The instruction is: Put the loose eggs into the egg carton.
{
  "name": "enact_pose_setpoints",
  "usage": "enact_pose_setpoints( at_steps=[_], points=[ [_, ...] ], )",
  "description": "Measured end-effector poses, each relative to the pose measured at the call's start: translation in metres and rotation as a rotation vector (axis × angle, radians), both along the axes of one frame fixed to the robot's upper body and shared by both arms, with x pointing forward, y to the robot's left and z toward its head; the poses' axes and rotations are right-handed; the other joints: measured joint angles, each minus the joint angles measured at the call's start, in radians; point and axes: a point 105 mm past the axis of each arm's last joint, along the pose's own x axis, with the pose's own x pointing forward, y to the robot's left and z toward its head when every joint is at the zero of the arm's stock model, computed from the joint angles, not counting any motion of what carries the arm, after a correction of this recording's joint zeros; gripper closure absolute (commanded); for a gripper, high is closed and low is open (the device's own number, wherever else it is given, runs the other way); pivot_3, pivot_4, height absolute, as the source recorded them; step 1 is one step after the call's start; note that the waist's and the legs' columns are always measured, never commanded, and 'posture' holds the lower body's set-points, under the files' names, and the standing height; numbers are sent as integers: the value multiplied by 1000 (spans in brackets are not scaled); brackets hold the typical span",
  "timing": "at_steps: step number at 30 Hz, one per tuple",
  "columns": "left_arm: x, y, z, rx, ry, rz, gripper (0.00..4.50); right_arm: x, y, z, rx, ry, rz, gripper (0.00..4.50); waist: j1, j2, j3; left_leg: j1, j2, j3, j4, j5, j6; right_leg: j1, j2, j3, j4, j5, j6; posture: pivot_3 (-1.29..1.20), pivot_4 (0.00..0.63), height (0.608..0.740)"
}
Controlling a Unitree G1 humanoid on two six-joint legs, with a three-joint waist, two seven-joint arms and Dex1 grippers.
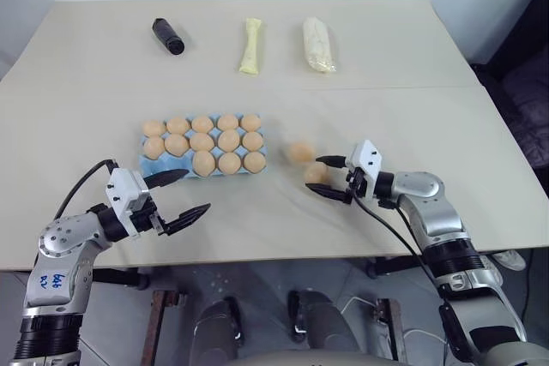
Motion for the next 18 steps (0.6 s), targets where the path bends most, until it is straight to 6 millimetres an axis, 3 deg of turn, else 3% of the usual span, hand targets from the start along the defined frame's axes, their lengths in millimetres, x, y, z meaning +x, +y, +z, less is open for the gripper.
enact_pose_setpoints(
  at_steps=[2,5,8,10,13,18],
  points=[
    [0,3,0,-1,0,18,0,0,1,1,0,-3,10,2211,0,0,0,0,0,0,0,0,0,0,0,0,0,0,0,0,150,740],
    [-1,9,-2,-19,9,58,0,-3,5,5,5,2,34,2239,-1,0,0,0,0,0,0,0,0,0,0,0,0,0,0,0,150,740],
    [2,32,12,-78,-32,191,0,-14,23,28,38,-21,122,2239,-3,1,0,0,2,0,0,0,-1,-1,1,0,1,0,-1,0,150,740],
    [0,48,17,-117,-56,282,0,-20,44,46,64,-41,189,2239,-8,1,0,1,2,0,0,0,-1,-1,1,0,2,-1,-1,0,150,740],
    [-10,69,6,-148,-40,407,0,-29,89,74,117,-67,292,2239,-17,1,0,1,3,0,0,0,-2,-2,1,0,3,-1,-2,0,150,740],
    [-31,93,-13,-161,11,535,0,-39,158,93,116,-86,411,2239,-21,-1,-1,0,2,-1,0,-2,-6,-2,0,-1,3,-1,-3,0,150,740]
  ],
)
